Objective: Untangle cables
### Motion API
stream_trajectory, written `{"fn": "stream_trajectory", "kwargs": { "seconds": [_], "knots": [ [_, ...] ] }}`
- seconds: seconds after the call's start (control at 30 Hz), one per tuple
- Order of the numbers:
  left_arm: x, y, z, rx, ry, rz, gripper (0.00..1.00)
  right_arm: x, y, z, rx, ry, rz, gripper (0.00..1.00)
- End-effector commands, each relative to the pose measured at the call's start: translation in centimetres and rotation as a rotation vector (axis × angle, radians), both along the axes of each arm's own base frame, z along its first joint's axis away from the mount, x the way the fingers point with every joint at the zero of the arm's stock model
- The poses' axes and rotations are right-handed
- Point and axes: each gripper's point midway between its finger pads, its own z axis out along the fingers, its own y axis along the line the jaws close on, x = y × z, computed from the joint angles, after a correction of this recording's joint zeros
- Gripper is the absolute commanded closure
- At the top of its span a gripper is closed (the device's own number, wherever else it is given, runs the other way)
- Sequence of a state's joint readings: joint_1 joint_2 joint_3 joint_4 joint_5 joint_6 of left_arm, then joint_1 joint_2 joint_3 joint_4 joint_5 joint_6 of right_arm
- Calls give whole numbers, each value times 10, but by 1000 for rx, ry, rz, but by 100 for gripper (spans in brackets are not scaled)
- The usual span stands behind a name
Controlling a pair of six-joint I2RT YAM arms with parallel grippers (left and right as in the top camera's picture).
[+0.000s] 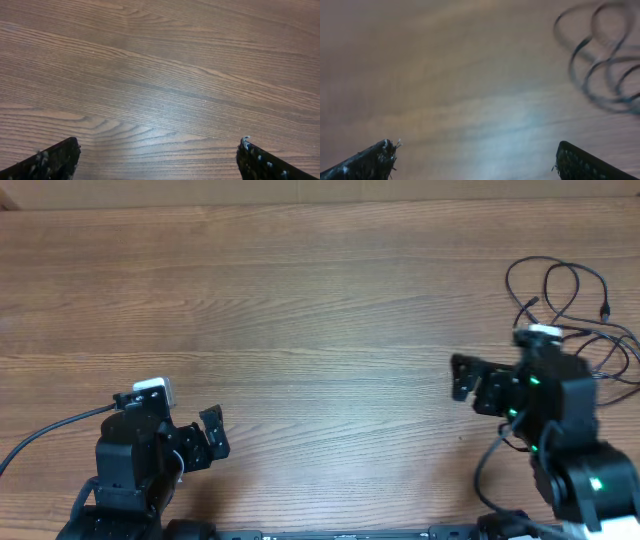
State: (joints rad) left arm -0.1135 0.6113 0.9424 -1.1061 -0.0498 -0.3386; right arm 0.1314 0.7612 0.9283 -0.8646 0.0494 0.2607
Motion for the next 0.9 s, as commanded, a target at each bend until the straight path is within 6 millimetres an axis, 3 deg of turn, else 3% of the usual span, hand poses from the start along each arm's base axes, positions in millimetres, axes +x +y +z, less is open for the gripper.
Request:
{"fn": "stream_trajectory", "kwargs": {
  "seconds": [0.0, 0.17, 0.53, 0.87],
  "knots": [
    [0, 3, -3, 0, 4, 20, 0, -6, -21, 0, -7, -72, -83, 0],
    [0, 3, -3, 0, 4, 20, 1, -9, -34, -4, 5, -214, -132, 0],
    [0, 3, -3, 0, 4, 20, 0, -6, -34, 9, 39, -641, -133, 0],
    [0, 3, -3, 0, 4, 20, 0, -22, -34, 13, 60, -915, -129, 0]
  ]
}}
